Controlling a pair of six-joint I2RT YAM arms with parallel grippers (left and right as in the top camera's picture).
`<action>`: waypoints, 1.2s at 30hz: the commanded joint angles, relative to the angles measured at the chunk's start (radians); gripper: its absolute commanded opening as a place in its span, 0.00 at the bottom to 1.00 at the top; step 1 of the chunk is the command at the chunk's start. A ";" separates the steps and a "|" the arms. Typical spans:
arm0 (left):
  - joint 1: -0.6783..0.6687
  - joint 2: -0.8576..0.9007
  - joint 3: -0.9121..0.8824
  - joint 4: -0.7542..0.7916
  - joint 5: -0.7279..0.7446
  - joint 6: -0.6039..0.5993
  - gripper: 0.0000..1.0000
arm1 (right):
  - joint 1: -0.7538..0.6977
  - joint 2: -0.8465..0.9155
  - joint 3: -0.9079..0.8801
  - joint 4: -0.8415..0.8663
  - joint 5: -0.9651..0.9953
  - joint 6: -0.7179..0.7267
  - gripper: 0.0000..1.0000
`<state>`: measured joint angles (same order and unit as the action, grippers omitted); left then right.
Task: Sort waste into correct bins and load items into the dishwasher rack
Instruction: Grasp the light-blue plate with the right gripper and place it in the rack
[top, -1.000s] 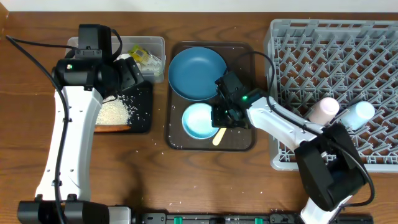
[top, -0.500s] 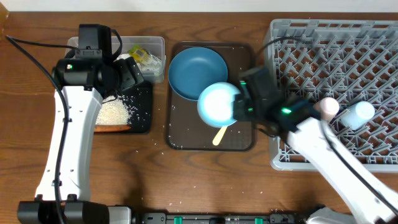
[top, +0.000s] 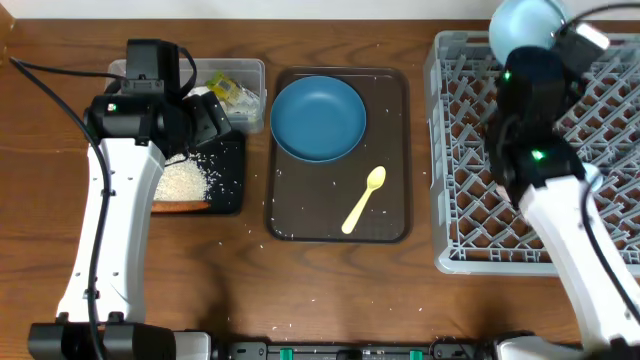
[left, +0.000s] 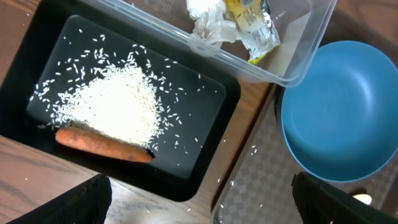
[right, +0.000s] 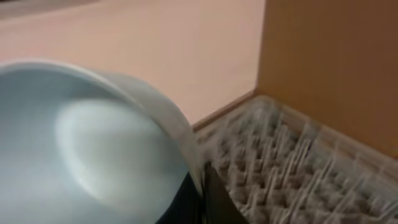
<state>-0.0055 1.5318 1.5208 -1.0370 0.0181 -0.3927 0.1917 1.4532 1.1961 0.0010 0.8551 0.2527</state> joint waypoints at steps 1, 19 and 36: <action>0.005 0.006 0.002 -0.002 -0.015 0.002 0.95 | -0.008 0.113 0.002 0.118 0.111 -0.322 0.02; 0.005 0.006 0.002 -0.002 -0.015 0.002 0.95 | 0.051 0.425 0.002 0.245 0.178 -0.520 0.02; 0.005 0.006 0.002 -0.002 -0.015 0.002 0.96 | 0.037 0.544 0.002 0.391 0.250 -0.597 0.01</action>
<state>-0.0055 1.5318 1.5208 -1.0367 0.0189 -0.3927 0.2348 1.9461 1.1957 0.3561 1.0718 -0.2859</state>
